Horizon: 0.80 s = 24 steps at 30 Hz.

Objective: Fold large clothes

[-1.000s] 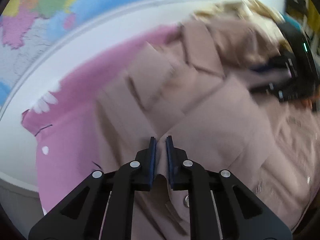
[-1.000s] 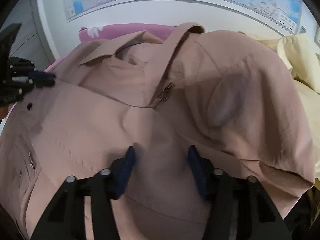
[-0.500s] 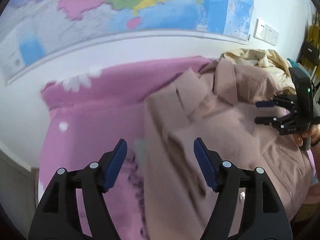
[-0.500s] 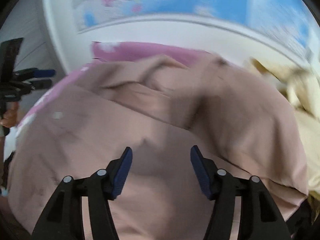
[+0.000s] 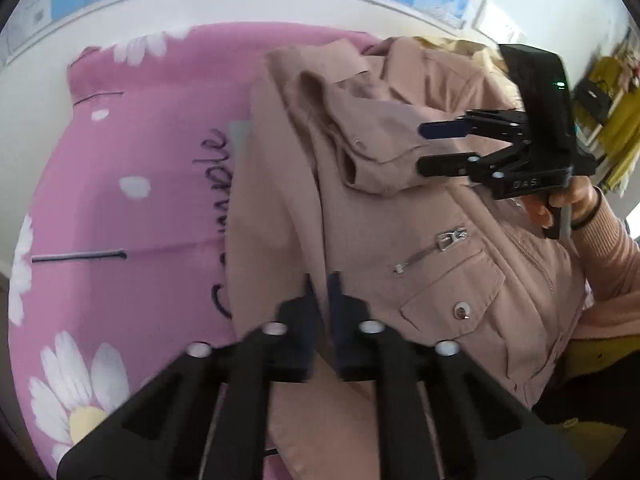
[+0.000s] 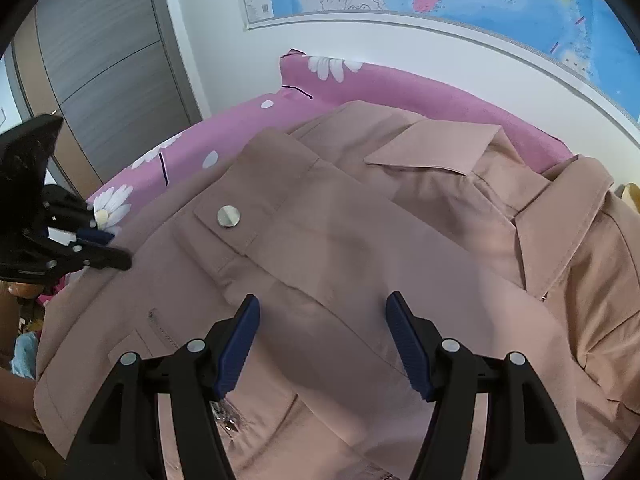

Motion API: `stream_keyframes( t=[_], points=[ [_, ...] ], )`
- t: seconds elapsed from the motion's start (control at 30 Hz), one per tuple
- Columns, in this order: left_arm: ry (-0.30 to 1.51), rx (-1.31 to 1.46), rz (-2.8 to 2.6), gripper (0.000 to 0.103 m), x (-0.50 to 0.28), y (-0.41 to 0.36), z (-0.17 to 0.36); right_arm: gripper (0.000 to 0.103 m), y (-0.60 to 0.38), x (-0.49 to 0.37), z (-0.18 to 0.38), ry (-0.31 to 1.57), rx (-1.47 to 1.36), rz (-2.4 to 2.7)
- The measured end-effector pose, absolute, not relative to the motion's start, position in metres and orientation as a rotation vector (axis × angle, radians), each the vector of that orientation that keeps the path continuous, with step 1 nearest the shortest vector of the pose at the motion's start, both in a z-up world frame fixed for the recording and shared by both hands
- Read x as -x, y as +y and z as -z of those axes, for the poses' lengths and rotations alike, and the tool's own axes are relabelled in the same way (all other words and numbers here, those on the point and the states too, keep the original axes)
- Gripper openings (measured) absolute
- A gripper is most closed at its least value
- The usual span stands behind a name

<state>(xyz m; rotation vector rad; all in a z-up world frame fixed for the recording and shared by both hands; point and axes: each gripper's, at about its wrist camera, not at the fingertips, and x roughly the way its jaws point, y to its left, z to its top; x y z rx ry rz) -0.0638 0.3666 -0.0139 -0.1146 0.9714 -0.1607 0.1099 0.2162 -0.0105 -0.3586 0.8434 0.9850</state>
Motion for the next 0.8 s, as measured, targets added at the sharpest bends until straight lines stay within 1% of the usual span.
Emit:
stream_keyframes(
  t=[0.07,0.13,0.27,0.37,0.47,0.5,0.57,0.6,0.63,0.67,0.7,0.73,0.77,0.8],
  points=[
    [0.954,0.067,0.061,0.002,0.065,0.373,0.010,0.064,0.217,-0.111,0.010,0.844,0.352,-0.983],
    [0.927,0.122,-0.015,0.002,0.066,0.398,-0.007,0.064,0.217,-0.110,0.008,0.847,0.351,-0.982],
    [0.856,0.134,-0.191,0.002,0.064,0.447,-0.043,0.064,0.223,-0.106,0.004,0.833,0.356,-0.990],
    [0.824,0.130,-0.218,0.002,0.054,0.459,-0.064,0.064,0.232,-0.107,0.002,0.823,0.353,-0.990],
    [0.828,0.071,-0.231,0.003,0.040,0.451,-0.068,0.064,0.244,-0.114,0.004,0.845,0.302,-1.004],
    [0.840,0.063,-0.233,0.007,0.037,0.447,-0.066,0.064,0.249,-0.116,0.005,0.846,0.302,-1.007],
    [0.871,0.063,-0.236,0.009,0.032,0.447,-0.055,0.064,0.260,-0.121,0.015,0.855,0.338,-0.972],
    [0.880,0.065,-0.232,0.018,0.035,0.450,-0.051,0.064,0.264,-0.126,0.021,0.874,0.340,-0.957],
    [0.899,0.088,-0.209,0.043,0.038,0.452,-0.042,0.064,0.267,-0.133,0.029,0.900,0.334,-0.932],
    [0.902,0.107,-0.203,0.055,0.044,0.453,-0.038,0.064,0.268,-0.137,0.033,0.911,0.329,-0.915],
    [0.901,0.121,-0.199,0.063,0.050,0.456,-0.035,0.064,0.267,-0.140,0.037,0.915,0.326,-0.902],
    [0.898,0.143,-0.186,0.061,0.061,0.458,-0.030,0.064,0.265,-0.142,0.039,0.909,0.317,-0.896],
    [0.896,0.152,-0.181,0.061,0.067,0.460,-0.028,0.064,0.263,-0.144,0.039,0.911,0.311,-0.892],
    [0.897,0.165,-0.174,0.066,0.075,0.462,-0.025,0.064,0.262,-0.144,0.038,0.914,0.308,-0.889]
  ],
)
